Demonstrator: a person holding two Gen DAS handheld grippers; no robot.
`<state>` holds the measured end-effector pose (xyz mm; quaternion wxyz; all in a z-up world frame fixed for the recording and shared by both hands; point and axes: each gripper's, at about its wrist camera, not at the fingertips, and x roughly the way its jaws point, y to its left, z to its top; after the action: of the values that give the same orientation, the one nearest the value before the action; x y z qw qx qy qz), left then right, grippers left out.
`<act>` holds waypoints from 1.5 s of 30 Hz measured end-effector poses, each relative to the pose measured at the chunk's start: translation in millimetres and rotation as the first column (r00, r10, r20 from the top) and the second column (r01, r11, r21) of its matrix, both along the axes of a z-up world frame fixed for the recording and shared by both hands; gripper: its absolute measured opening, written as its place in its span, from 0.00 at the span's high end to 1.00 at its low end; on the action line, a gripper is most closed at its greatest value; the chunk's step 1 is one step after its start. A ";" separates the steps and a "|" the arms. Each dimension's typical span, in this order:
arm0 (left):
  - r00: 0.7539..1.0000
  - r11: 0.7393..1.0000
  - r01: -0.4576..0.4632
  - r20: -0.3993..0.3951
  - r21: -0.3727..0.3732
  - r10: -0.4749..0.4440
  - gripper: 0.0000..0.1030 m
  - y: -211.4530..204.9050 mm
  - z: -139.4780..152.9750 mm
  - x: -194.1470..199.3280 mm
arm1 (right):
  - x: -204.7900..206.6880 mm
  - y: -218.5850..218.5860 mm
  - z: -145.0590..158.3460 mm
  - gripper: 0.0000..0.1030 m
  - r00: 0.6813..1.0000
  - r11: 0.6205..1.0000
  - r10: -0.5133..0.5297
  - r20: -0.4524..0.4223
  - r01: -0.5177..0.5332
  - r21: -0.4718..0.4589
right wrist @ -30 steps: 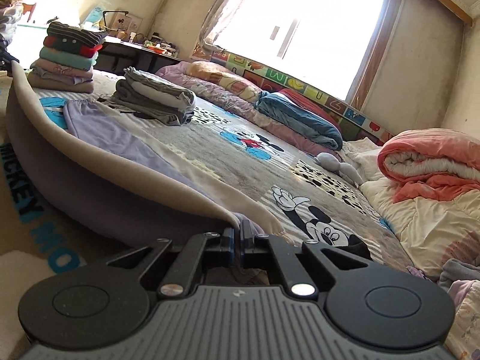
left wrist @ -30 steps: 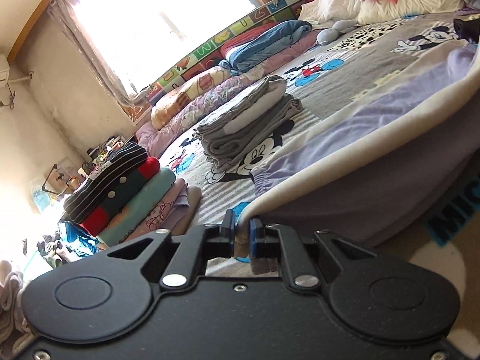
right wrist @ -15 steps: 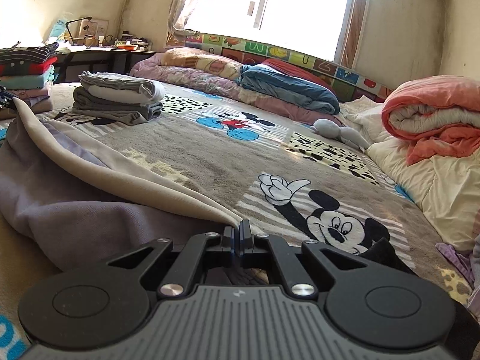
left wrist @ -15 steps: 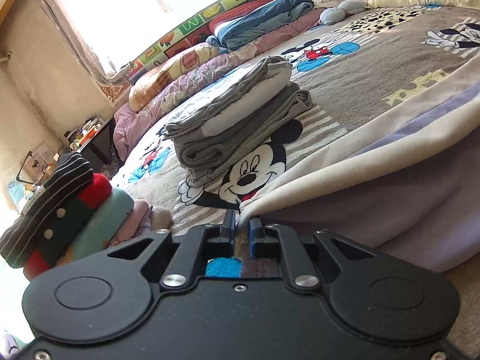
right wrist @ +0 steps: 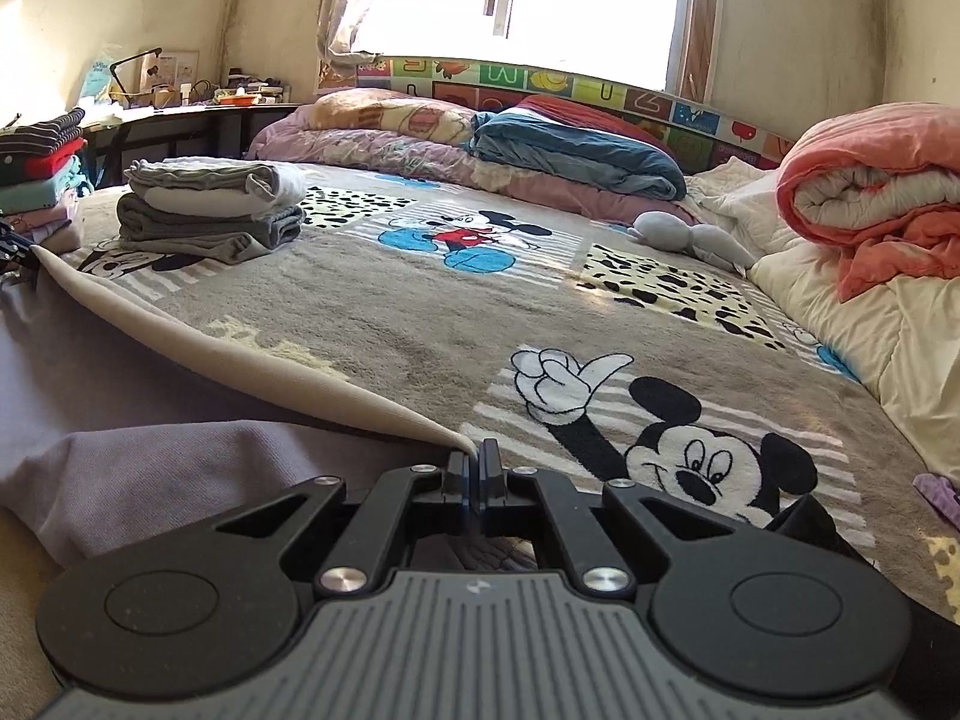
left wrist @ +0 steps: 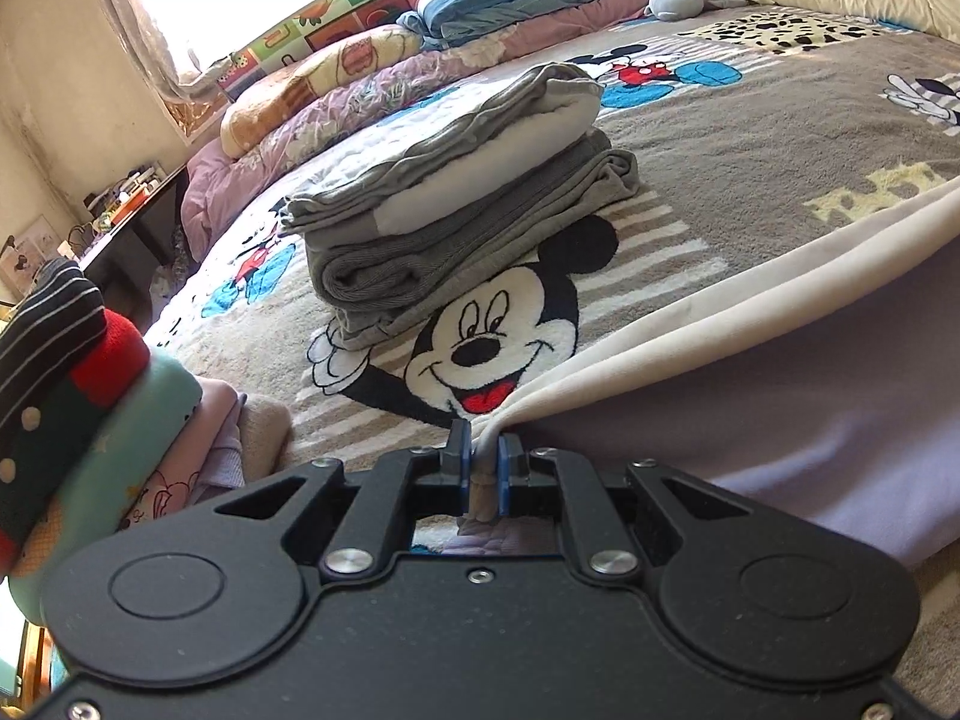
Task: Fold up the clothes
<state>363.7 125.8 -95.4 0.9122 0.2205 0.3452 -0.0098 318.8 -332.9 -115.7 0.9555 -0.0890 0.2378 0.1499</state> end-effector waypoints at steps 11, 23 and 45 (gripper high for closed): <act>0.994 0.995 -0.020 -0.107 -0.095 0.009 0.94 6.1 1.9 33.2 | 10.5 -11.5 -6.5 0.97 0.998 0.994 -0.032 -0.052 0.037 0.099; 0.986 0.958 -0.169 -0.042 -0.232 0.164 0.54 23.9 16.8 30.9 | 15.9 -26.7 -11.6 0.76 0.990 0.958 -0.098 -0.098 0.121 0.259; 0.964 0.957 -0.258 0.030 -0.130 0.263 0.62 2.8 -8.5 -32.8 | 5.8 -70.1 -19.7 0.49 0.964 0.890 -0.184 -0.192 0.246 0.383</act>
<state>331.0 128.5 -103.9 0.9254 0.1156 0.3484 0.0940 324.6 -403.0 -135.4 0.9433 0.1484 0.2813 0.0948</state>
